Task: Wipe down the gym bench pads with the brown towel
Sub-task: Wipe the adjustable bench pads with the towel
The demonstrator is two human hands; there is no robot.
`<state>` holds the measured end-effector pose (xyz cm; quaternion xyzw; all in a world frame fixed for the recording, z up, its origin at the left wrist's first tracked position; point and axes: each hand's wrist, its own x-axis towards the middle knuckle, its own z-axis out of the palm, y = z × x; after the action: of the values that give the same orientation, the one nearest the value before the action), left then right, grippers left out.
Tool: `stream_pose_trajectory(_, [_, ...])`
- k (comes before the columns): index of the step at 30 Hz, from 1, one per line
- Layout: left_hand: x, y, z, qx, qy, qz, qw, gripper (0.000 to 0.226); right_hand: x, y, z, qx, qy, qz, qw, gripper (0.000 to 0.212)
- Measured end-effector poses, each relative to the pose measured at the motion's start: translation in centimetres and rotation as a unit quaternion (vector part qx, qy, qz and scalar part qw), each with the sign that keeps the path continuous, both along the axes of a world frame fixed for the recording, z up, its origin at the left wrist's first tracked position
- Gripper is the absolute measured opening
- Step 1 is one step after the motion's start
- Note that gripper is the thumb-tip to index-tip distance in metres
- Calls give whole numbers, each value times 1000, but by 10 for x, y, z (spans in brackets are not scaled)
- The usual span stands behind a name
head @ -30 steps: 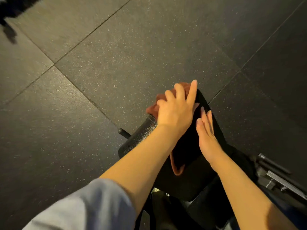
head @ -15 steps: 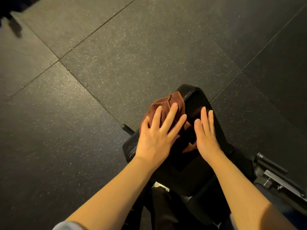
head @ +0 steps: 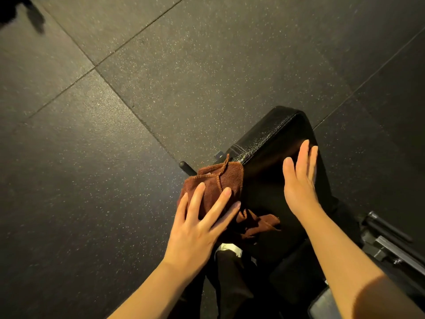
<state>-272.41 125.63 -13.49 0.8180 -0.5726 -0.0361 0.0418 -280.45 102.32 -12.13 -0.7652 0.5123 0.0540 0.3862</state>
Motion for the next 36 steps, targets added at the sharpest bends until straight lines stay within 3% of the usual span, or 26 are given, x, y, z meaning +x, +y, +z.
stream_pose_trajectory(4, [9, -25, 5, -24, 8, -10, 1000, 70, 10, 5, -9, -5, 18, -88, 996, 64])
stream_pose_trajectory(8, [23, -61, 11, -51, 52, 19, 997, 51, 17, 20, -25, -110, 2, -132, 985, 68])
stream_pose_trajectory(13, [26, -86, 8, -70, 63, 61, 994, 50, 23, 24, -45, -181, -39, -173, 967, 70])
stream_pose_trajectory(24, [24, -88, 3, -120, -21, 70, 990, 48, 21, 21, -59, -215, -76, -178, 957, 67])
stream_pose_trajectory(36, [24, -87, -1, -136, -21, 48, 989, 48, 19, 19, -70, -261, -89, -181, 944, 62])
